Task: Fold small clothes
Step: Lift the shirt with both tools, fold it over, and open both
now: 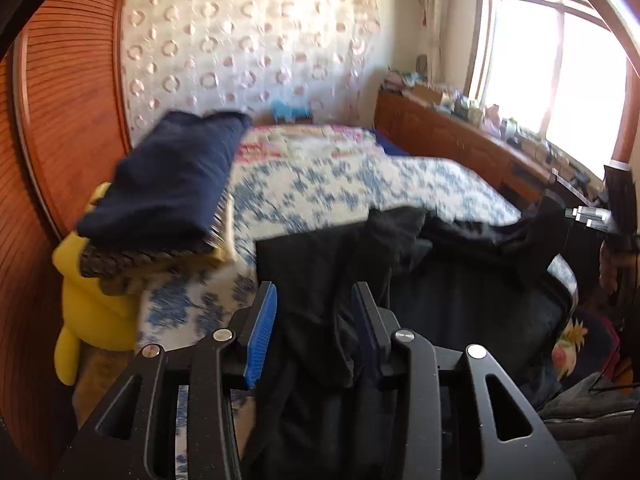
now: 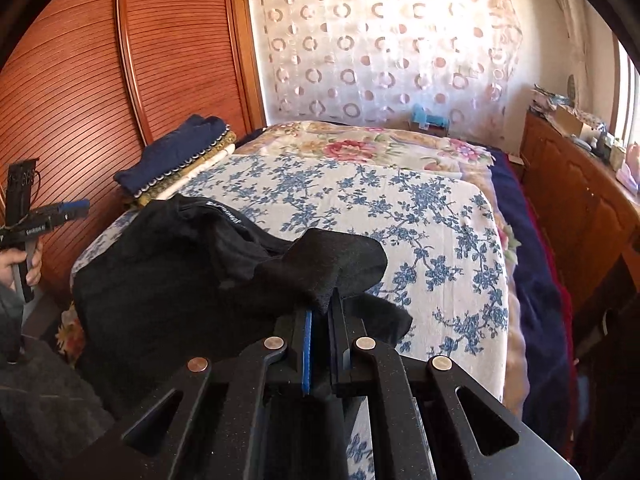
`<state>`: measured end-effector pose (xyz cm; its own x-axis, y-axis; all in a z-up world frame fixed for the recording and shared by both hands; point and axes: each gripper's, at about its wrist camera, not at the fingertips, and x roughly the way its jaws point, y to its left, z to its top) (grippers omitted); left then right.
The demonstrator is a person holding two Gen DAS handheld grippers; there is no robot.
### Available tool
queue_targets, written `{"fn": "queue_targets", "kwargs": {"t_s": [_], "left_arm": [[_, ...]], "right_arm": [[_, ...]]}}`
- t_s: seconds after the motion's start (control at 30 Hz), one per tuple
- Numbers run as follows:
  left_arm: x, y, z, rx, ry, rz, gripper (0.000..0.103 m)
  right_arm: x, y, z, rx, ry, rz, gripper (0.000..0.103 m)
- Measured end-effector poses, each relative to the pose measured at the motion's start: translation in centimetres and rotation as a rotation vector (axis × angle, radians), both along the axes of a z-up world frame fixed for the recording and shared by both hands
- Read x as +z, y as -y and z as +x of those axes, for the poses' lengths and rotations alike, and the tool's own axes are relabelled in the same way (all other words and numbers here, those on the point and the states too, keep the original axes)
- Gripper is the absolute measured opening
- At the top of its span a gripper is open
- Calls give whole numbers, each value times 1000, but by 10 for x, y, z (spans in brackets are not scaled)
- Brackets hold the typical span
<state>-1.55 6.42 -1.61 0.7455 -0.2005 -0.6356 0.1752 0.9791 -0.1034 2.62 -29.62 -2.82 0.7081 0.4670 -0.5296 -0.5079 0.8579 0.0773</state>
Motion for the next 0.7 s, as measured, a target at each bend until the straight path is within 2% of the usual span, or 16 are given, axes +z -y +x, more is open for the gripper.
{"fn": "queue_targets", "kwargs": {"t_s": [0.13, 0.3, 0.37, 0.4, 0.43, 0.47, 0.57, 0.7], "left_arm": [[-24, 16, 15, -51, -59, -11, 40], [-52, 31, 35, -75, -141, 23, 36], [-60, 40, 40, -103, -161, 61, 30], [-61, 42, 41, -109, -145, 77, 26], [-61, 43, 43, -113, -155, 82, 19], [-60, 42, 45, -110, -159, 76, 5], [-47, 40, 40, -108, -110, 65, 3], [-1, 18, 9, -52, 26, 10, 3]], "right_arm": [[0, -3, 4, -10, 4, 2, 6], [-11, -5, 8, -14, 2, -6, 6], [-13, -5, 9, -15, 1, -5, 6], [-14, -4, 11, -13, 0, 0, 6], [-15, -4, 12, -12, -2, 5, 6], [-15, -5, 12, -13, -3, 8, 6], [-14, -4, 15, -12, 2, 21, 6], [-9, 1, 10, -3, 28, 44, 6]]}}
